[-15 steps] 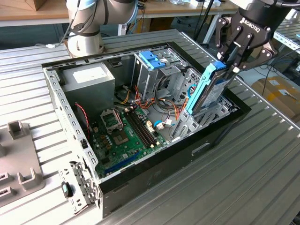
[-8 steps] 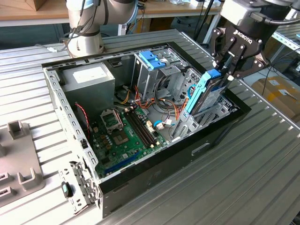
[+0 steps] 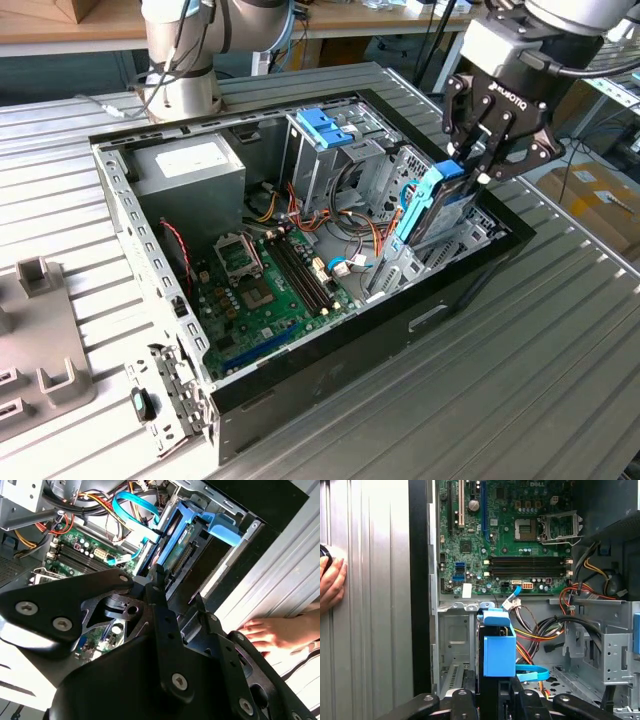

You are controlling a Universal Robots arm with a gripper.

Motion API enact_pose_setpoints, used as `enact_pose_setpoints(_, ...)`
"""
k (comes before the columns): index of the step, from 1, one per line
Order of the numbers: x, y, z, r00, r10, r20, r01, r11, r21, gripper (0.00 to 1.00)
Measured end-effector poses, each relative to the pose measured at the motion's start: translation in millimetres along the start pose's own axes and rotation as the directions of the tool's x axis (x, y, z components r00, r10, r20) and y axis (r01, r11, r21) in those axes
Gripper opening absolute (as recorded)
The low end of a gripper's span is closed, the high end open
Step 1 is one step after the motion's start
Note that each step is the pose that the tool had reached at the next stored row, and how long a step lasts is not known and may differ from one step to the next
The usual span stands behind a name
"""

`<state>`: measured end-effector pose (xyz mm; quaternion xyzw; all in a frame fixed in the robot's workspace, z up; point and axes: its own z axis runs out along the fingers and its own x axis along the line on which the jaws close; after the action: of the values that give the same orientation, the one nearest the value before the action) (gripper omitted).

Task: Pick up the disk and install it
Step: 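Insert the disk into the insertion slot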

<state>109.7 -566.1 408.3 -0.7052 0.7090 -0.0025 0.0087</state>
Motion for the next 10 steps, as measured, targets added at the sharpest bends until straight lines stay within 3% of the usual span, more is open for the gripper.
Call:
enact_pose_setpoints(8,0.0,0.0,2.5,1.0000,0.000,-0.0001,0.000,1.0000,0.0000,0.35)
enact_pose_setpoints(10,0.1,0.1,8.6,1.0000,0.000,-0.0003,0.000,1.0000,0.0000,0.35)
